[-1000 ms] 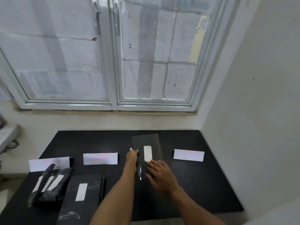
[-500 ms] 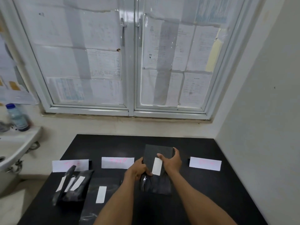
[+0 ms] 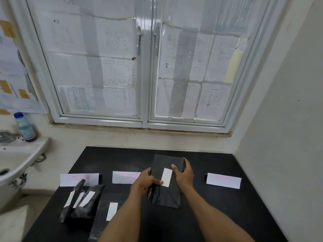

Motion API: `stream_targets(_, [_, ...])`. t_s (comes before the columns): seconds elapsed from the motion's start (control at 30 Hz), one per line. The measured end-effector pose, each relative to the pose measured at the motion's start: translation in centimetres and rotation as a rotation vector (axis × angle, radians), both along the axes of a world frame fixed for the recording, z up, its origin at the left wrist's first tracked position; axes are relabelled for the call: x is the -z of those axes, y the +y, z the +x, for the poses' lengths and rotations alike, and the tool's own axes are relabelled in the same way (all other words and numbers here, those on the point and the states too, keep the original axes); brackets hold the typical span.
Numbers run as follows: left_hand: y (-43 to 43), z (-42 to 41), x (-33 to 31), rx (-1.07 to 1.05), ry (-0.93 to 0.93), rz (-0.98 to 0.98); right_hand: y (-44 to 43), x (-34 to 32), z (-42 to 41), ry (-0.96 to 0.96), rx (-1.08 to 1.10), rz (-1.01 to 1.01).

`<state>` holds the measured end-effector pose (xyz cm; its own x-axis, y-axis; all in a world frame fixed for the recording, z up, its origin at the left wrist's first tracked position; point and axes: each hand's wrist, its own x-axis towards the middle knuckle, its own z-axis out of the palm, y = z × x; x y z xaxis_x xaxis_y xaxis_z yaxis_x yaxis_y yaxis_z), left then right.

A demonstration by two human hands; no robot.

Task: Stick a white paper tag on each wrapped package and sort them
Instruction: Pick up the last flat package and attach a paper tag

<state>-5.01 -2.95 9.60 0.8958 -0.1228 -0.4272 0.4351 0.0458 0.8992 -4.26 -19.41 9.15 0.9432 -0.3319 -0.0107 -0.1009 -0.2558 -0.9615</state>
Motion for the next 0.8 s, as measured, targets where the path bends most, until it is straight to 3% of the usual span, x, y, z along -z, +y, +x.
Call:
stream_targets(0.17, [-0.2, 0.7, -0.1, -0.087, -0.009, -0.048, -0.7, 0.7, -0.4, 0.117, -0.173, -0.011])
stream_targets(0.4, [-0.9, 1.1, 1.1, -0.327, -0.063, 0.185, -0.2, 0.9, -0.9, 0.142, -0.407, -0.101])
stream_targets(0.67, [-0.8, 0.6, 0.0, -0.015, -0.177, 0.192, 0.6, -0.1, -1.2, 0.153, 0.072, 0.059])
stream_targets(0.8, [0.1, 1.3, 0.3, 0.096, -0.178, 0.222, 0.6, 0.7, -0.8, 0.139, 0.181, 0.138])
